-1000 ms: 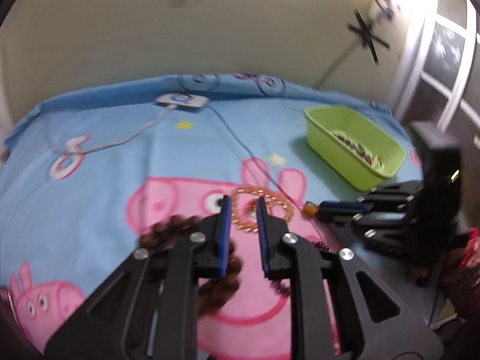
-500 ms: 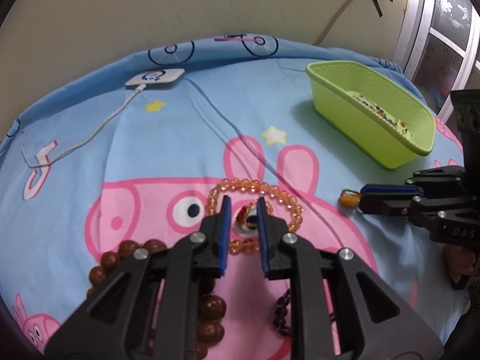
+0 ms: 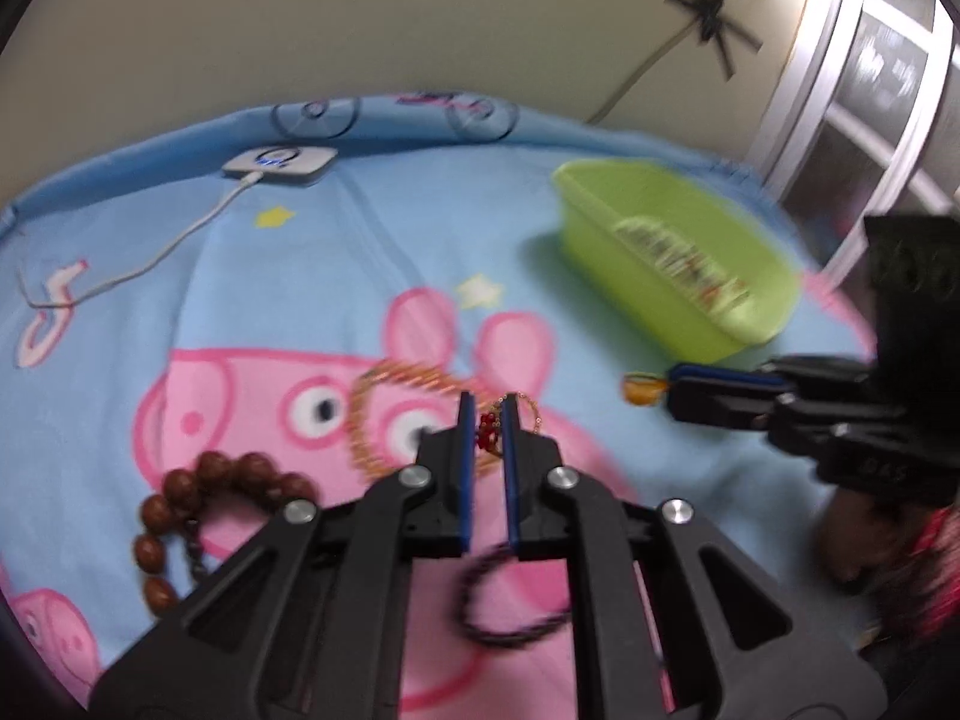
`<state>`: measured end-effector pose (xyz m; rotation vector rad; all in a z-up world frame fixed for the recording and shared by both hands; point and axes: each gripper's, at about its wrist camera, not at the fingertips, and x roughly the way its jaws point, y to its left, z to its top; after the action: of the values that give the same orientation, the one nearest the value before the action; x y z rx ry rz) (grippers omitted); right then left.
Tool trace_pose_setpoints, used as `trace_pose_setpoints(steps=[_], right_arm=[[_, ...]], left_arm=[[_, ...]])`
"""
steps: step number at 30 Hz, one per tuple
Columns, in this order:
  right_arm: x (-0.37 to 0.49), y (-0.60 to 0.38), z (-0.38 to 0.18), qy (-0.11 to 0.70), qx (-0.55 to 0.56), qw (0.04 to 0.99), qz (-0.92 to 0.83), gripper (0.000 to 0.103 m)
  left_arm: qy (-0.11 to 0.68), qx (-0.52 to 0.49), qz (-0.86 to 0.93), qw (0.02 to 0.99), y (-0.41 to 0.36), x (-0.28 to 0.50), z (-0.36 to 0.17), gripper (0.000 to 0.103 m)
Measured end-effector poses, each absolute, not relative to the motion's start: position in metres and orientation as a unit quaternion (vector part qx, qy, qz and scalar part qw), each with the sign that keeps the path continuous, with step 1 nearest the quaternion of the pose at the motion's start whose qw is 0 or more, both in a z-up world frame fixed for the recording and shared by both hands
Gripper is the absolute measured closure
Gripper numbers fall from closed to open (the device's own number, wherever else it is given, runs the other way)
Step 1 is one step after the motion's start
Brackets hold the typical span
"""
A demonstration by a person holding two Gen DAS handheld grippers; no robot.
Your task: Organize jewelry
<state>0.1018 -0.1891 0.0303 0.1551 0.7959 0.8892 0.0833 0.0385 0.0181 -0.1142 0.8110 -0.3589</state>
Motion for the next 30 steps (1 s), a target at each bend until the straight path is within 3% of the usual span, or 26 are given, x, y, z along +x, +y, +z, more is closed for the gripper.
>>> trace_pose_setpoints(steps=[8,15,20,27,28,30], right_arm=[[0.098,-0.239,0.064,0.293,0.041,0.891,0.345,0.103],[0.125,-0.264,0.045,0.307,0.027,0.917,0.254,0.103],[0.137,-0.263,0.030,0.321,0.046,0.915,0.242,0.103],[0.136,-0.269,0.033,0.311,0.052,0.919,0.237,0.103],[0.133,-0.271,0.036,0.301,0.058,0.922,0.236,0.101],[0.128,-0.275,0.042,0.277,0.072,0.928,0.237,0.084]], left_arm=[[0.374,-0.083,-0.241,0.892,-0.019,0.104,0.056,0.096],[0.382,-0.037,-0.233,0.894,-0.090,0.146,0.057,0.095],[0.401,-0.042,-0.215,0.890,-0.097,0.167,0.045,0.095],[0.412,-0.047,-0.197,0.888,-0.092,0.174,0.032,0.082],[0.412,-0.050,-0.196,0.889,-0.090,0.172,0.032,0.082],[0.409,-0.057,-0.194,0.890,-0.087,0.170,0.034,0.081]])
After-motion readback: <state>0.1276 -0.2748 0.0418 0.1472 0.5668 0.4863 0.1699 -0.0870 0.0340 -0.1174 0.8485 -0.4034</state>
